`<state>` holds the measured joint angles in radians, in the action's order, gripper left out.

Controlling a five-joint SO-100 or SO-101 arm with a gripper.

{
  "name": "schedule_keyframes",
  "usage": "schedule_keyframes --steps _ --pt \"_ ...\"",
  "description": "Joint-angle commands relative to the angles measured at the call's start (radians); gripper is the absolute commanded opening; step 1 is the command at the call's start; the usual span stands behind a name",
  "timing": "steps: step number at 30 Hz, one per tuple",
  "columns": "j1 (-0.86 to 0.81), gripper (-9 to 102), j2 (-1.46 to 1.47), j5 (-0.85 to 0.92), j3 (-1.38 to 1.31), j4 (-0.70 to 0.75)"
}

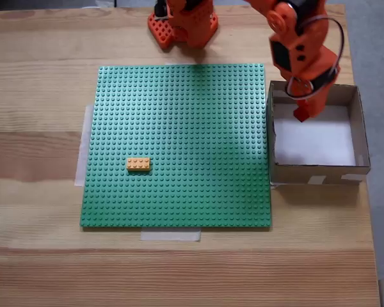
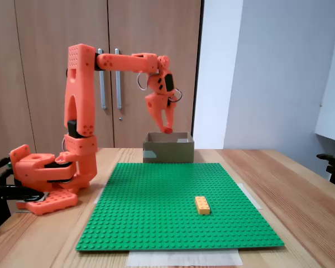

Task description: Pick the red lego block and put it in the box.

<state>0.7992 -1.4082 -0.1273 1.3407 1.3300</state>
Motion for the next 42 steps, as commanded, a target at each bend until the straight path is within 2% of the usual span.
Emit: schedule_keyframes --steps 1,15,30,37,42 --pt "0.003 -1 0.049 0.003 -0.072 -0.017" --pt "0.023 -1 0.29 0.026 -0.19 -0.071" --pt "0.025 -1 0.339 0.058 -0.153 -0.13" --pt "0.02 12 0.339 0.069 -0.124 -0.129" --pt "0.018 12 0.327 0.058 -0.101 -0.141"
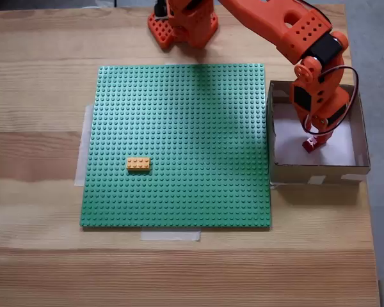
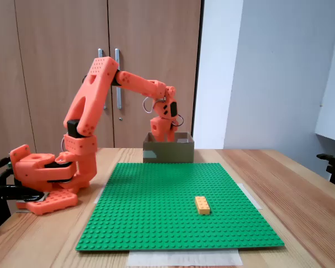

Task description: Pick the red lego block and put it in the box.

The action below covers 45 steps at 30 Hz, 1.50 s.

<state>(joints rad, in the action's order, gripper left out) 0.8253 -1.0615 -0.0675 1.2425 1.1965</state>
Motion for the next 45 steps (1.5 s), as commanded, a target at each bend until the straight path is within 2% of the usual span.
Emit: schedule_keyframes --steps 1,13,20,24,34,45 --pt "-0.008 13 -0.023 -0.008 -0.003 -0.006" --pt "-0.008 6 -0.199 -0.041 0.083 -0.147" --pt "-0.002 -1 -0.353 -0.031 0.164 -0.181" --pt "-0.026 -1 -0.434 -0.066 0.183 -0.189" --pt "-0.199 -1 -0.695 -0.052 0.275 -0.21" --pt "-0.402 -1 -1.005 -0.023 0.502 -0.27"
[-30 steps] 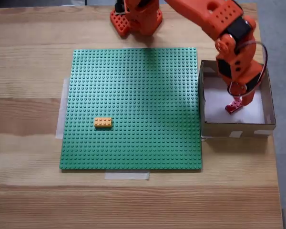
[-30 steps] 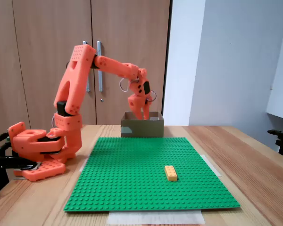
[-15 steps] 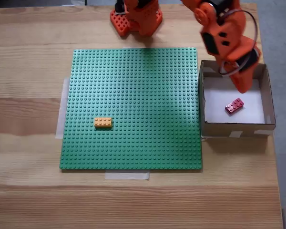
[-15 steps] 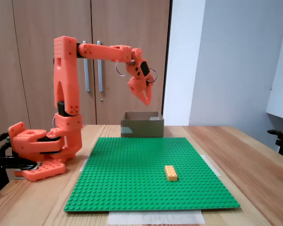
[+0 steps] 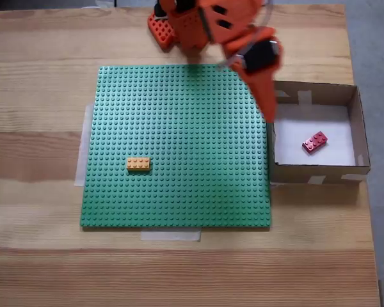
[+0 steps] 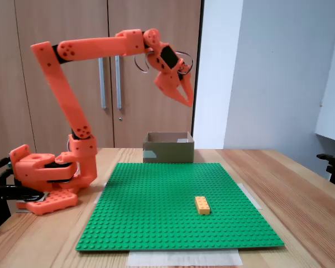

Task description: Pick the red lego block and put it in the box.

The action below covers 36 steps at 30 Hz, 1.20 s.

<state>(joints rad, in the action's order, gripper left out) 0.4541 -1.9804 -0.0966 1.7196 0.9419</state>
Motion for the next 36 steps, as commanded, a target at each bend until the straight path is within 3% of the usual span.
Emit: schedule_keyframes --steps 1,36 --pt "-0.048 -1 -0.11 0.008 0.046 -0.015" --pt "-0.299 -1 -0.807 0.029 0.621 0.038"
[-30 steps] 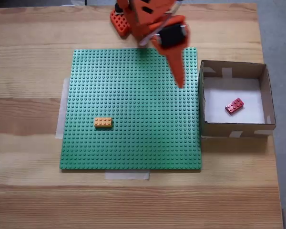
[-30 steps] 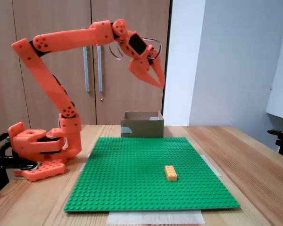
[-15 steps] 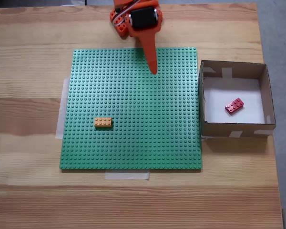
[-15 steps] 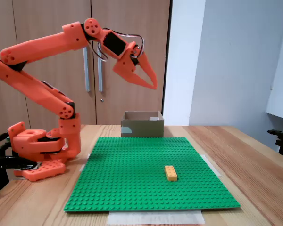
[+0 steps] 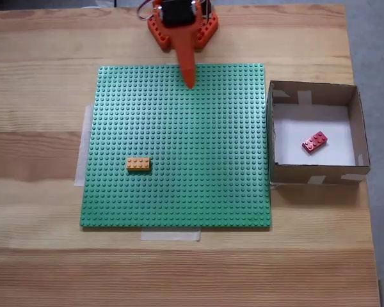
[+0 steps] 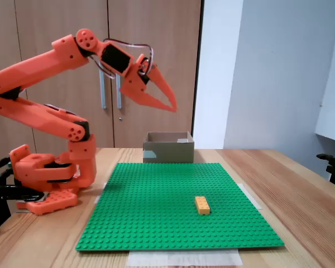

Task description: Pick the red lego block and put it in the box.

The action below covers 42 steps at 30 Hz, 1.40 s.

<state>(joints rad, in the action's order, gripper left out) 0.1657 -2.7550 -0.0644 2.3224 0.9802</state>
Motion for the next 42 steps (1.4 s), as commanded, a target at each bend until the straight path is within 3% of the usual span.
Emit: schedule_keyframes --steps 1,22,42 --pt "-0.017 -1 -0.046 -0.006 0.04 -0.002" --pt "-0.14 -1 -0.423 0.018 0.64 -0.215" --pt "-0.175 -1 -0.508 0.048 0.851 -0.206"
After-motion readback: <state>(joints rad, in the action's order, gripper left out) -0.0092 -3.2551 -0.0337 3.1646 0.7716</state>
